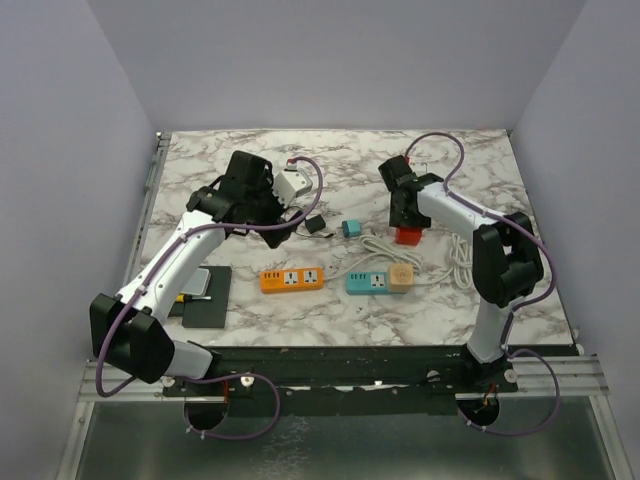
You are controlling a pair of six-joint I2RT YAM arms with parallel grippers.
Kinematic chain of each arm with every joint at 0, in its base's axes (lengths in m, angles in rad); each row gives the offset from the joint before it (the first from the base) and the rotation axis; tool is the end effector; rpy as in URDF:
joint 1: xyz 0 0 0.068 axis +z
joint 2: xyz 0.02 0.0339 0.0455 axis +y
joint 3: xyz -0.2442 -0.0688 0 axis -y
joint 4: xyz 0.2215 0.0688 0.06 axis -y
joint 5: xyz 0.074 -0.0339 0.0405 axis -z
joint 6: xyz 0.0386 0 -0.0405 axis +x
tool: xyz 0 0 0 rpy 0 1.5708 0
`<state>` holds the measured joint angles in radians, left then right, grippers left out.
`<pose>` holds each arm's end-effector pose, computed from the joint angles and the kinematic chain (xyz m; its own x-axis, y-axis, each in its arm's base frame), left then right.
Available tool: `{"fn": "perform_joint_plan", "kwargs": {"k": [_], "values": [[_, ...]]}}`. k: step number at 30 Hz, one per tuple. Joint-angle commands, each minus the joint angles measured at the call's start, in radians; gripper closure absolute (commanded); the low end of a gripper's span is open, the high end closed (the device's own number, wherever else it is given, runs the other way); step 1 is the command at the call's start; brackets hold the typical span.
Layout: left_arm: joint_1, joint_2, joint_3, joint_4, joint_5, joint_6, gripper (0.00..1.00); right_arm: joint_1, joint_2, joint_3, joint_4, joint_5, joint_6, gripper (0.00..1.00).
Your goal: Insert the plug
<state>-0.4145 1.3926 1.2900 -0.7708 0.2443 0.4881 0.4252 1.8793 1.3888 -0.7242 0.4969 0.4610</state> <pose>0.2477 -0.1192 0.3054 -0.3697 0.6598 -0.6542 0.7997 0.5844 0.1374 0.3314 0.1299 0.1936 -0.8586 0.0405 -0.5110 0.1906 0.9506 -0.2451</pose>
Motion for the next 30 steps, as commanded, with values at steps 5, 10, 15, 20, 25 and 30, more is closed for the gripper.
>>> {"fn": "perform_joint_plan", "kwargs": {"k": [5,10,15,20,25,30], "values": [[0.000,-0.061,-0.007,0.054,0.107,0.081,0.01,-0.003,-0.116,0.068,0.055,-0.178,-0.052,0.89],[-0.001,-0.075,0.023,0.054,0.181,0.185,0.01,-0.003,-0.209,0.088,0.074,-0.384,-0.094,0.92],[0.005,-0.186,-0.034,0.175,0.367,0.247,0.01,-0.002,-0.300,0.084,0.131,-0.659,-0.106,0.92],[0.004,-0.238,-0.039,0.250,0.512,0.260,0.01,-0.002,-0.365,0.086,0.212,-0.920,-0.049,0.92],[0.004,-0.268,-0.075,0.252,0.610,0.322,0.01,0.000,-0.396,0.087,0.296,-1.061,0.032,0.91],[0.000,-0.297,-0.104,0.283,0.620,0.320,0.01,0.007,-0.410,0.079,0.362,-1.145,0.078,0.90]]}}
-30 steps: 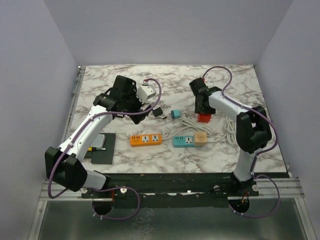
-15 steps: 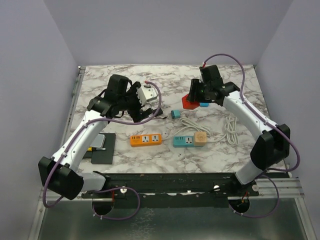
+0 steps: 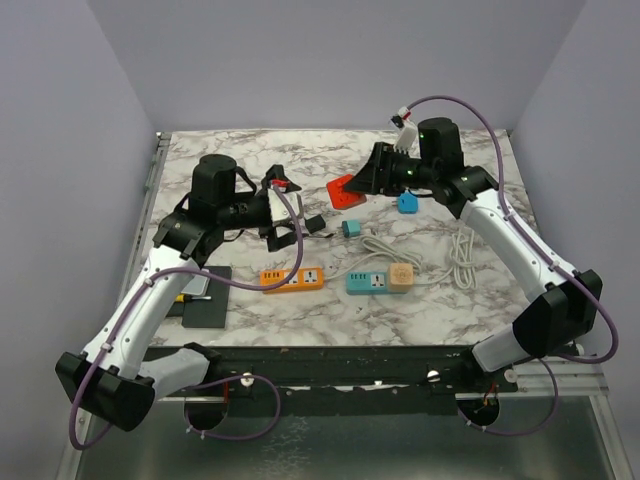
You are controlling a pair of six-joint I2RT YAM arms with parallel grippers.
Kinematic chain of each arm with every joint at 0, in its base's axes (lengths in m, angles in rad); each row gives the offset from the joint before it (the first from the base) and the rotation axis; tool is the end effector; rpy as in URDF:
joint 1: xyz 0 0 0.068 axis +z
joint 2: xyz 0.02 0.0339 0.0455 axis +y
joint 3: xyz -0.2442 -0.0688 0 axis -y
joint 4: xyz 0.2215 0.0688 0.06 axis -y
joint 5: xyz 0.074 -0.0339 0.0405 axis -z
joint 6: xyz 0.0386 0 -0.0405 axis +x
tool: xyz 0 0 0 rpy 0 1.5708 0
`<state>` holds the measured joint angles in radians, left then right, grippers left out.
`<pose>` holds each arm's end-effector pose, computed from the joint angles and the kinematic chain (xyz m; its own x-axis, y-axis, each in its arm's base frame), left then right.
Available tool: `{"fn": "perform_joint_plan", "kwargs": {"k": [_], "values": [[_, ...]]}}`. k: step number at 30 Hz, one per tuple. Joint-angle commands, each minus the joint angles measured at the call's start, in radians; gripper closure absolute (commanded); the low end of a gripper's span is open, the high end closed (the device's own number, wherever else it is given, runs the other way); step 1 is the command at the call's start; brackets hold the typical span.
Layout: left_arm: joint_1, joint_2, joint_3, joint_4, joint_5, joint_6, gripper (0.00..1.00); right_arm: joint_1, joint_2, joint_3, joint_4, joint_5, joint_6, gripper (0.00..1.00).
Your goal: Insert the plug
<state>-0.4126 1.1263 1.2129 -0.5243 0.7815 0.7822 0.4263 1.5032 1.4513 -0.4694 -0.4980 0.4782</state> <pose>0.1928 -0.1141 0.3699 0.3371 0.3986 -0.8529 0.8902 0.1600 0.4266 0.2850 0.1497 0.3518 -0.7433 0.1065 -0.6604 -0.4487 0.6529 0.6103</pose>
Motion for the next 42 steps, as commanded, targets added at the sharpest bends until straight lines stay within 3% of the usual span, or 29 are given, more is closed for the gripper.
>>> {"fn": "perform_joint_plan", "kwargs": {"k": [1,7,15,22,33,42], "values": [[-0.002,-0.038,-0.033,0.054,0.083,0.012,0.01,0.006,-0.035,0.011,0.122,-0.165,0.071,0.90],[-0.037,-0.076,-0.074,0.162,0.065,-0.039,0.01,0.023,-0.047,-0.045,0.281,-0.255,0.166,0.89],[-0.074,-0.093,-0.130,0.367,-0.038,-0.193,0.01,0.055,-0.045,-0.037,0.312,-0.258,0.189,0.89],[-0.104,-0.099,-0.184,0.519,-0.234,-0.286,0.01,0.070,-0.058,-0.062,0.397,-0.276,0.246,0.89],[-0.105,-0.206,-0.266,0.608,-0.215,-0.299,0.01,0.072,-0.102,-0.180,0.715,-0.360,0.463,0.90],[-0.107,-0.266,-0.245,0.638,-0.139,-0.264,0.01,0.081,-0.079,-0.203,0.950,-0.442,0.668,0.90]]}}
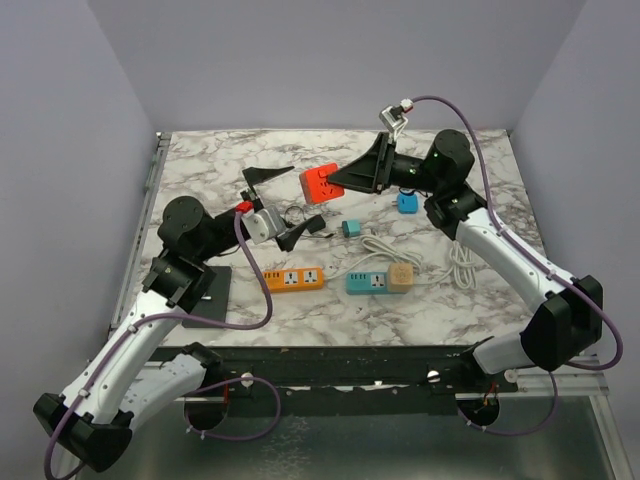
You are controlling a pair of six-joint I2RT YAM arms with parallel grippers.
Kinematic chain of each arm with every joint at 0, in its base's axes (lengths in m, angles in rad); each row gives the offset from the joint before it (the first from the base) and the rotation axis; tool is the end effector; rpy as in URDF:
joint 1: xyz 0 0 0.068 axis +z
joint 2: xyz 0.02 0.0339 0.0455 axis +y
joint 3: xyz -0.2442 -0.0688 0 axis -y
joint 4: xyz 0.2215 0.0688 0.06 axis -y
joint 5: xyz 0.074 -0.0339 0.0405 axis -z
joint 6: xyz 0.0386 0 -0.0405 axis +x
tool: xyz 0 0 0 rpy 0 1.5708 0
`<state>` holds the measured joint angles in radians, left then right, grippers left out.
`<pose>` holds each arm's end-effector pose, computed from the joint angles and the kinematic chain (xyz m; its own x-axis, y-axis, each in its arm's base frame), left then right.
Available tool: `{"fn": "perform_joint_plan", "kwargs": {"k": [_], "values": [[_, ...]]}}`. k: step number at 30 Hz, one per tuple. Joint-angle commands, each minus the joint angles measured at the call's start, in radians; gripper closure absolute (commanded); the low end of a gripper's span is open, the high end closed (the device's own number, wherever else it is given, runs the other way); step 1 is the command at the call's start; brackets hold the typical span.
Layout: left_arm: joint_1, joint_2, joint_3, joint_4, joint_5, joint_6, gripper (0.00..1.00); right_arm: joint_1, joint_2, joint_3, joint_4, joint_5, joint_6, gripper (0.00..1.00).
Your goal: Insert the plug
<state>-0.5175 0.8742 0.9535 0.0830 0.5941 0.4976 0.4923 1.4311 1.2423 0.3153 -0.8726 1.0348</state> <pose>0.1492 -0.1098 0.3953 0.5482 0.1431 -0.8240 0.7151 0.4308 0.5505 0.2617 0.1739 0.3852 -0.7802 0.2087 -0.5897 -0.5927 0.0546 0.8035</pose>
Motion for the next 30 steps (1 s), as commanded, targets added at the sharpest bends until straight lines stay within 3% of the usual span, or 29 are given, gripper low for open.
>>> {"fn": "perform_joint_plan", "kwargs": {"k": [1,13,16,17,19,21,22,26,28,30], "values": [[-0.001,-0.012,0.016,0.031,0.054,0.022,0.01,0.019,-0.004,0.010,0.167,-0.065,0.115,0.90],[-0.003,0.055,0.074,0.094,0.063,-0.003,0.02,0.076,0.032,0.025,0.255,-0.051,0.177,0.91],[-0.003,0.055,0.091,0.077,0.096,0.003,0.23,0.081,0.038,0.028,0.256,-0.047,0.171,0.91],[-0.004,0.051,0.088,0.072,0.103,0.012,0.34,0.083,0.038,0.028,0.252,-0.046,0.167,0.90],[-0.004,0.036,0.070,0.068,0.101,0.032,0.66,0.083,0.038,0.031,0.222,-0.043,0.147,0.89],[-0.004,0.018,0.048,0.063,0.076,0.060,0.94,0.083,0.028,0.041,0.145,-0.034,0.098,0.68],[-0.003,0.011,0.041,0.058,0.058,0.067,1.00,0.082,0.022,0.060,0.070,-0.023,0.051,0.53],[-0.003,0.006,0.048,-0.019,0.005,0.124,1.00,0.081,0.016,0.277,-0.502,0.161,-0.302,0.11],[-0.003,0.008,0.048,-0.038,-0.023,0.146,1.00,0.081,0.008,0.363,-0.679,0.274,-0.419,0.01],[-0.004,0.017,0.049,-0.053,-0.057,0.164,1.00,0.089,-0.002,0.418,-0.798,0.391,-0.501,0.00]]}}
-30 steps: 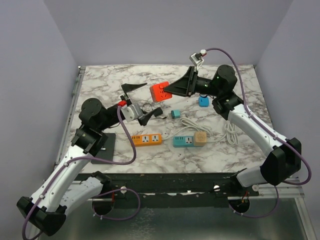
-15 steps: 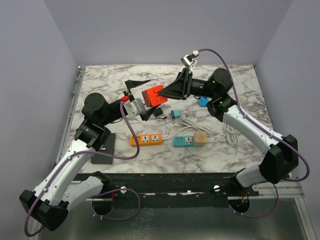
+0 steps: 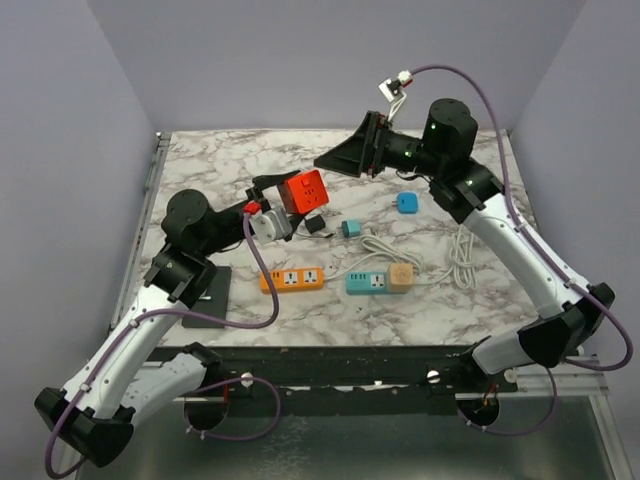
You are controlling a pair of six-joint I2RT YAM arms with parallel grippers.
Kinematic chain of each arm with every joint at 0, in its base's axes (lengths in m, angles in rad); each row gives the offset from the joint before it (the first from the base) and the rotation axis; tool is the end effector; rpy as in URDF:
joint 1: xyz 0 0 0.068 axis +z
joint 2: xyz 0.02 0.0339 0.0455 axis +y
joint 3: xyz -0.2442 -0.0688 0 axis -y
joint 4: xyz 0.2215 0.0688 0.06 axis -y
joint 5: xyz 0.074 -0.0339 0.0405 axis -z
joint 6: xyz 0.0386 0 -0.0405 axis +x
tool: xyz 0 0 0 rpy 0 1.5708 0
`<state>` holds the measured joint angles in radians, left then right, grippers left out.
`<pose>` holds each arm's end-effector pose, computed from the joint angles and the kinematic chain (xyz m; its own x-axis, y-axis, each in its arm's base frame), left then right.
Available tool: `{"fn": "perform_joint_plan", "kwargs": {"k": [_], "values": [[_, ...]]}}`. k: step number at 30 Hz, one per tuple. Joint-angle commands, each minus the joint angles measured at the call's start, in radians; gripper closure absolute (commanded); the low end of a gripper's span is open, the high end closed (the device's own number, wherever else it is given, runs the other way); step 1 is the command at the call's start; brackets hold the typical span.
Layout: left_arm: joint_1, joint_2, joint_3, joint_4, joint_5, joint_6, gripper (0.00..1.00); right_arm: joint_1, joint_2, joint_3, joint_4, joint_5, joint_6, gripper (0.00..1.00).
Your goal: Insert the plug
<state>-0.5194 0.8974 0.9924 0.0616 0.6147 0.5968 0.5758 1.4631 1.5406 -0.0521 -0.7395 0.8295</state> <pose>0.1511 -0.1120 0.4016 0.6178 0.1756 -0.7665 0.6684 0.3962 0.6295 0.2479 0.1919 0.4359 -0.6991 0.1958 -0.6877 -0.6689 0.1605 0.7258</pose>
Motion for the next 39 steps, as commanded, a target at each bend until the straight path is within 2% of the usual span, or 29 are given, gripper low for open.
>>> {"fn": "perform_joint_plan", "kwargs": {"k": [1,8,17,22,24,28,30,31,34,35,39], "values": [[-0.003,0.003,0.014,-0.038,-0.098,0.067,1.00,0.018,-0.037,0.139,-0.473,0.302,-0.328,0.00],[-0.007,0.098,0.097,-0.149,-0.196,0.055,1.00,0.179,-0.003,0.225,-0.620,0.599,-0.450,0.00],[-0.064,0.119,0.120,-0.190,-0.214,0.092,1.00,0.287,0.058,0.266,-0.643,0.734,-0.480,0.01],[-0.103,0.110,0.113,-0.200,-0.220,0.116,1.00,0.302,0.081,0.268,-0.602,0.782,-0.488,0.10],[-0.106,0.105,0.112,-0.203,-0.213,0.119,1.00,0.302,0.092,0.274,-0.594,0.785,-0.489,0.19],[-0.117,0.104,0.119,-0.209,-0.222,0.132,1.00,0.303,0.095,0.268,-0.606,0.787,-0.486,0.61],[-0.119,0.107,0.122,-0.208,-0.249,0.132,1.00,0.303,0.074,0.239,-0.605,0.799,-0.480,0.77],[-0.118,0.110,0.123,-0.208,-0.263,0.131,0.87,0.302,0.060,0.223,-0.604,0.809,-0.474,0.84],[-0.119,0.113,0.118,-0.208,-0.290,0.110,0.10,0.302,0.026,0.190,-0.616,0.833,-0.466,0.95],[-0.119,0.109,0.113,-0.207,-0.286,0.101,0.02,0.302,0.021,0.188,-0.627,0.844,-0.464,0.97],[-0.119,0.059,0.066,-0.203,-0.245,0.065,0.01,0.276,0.010,0.184,-0.697,0.880,-0.446,0.99]]}}
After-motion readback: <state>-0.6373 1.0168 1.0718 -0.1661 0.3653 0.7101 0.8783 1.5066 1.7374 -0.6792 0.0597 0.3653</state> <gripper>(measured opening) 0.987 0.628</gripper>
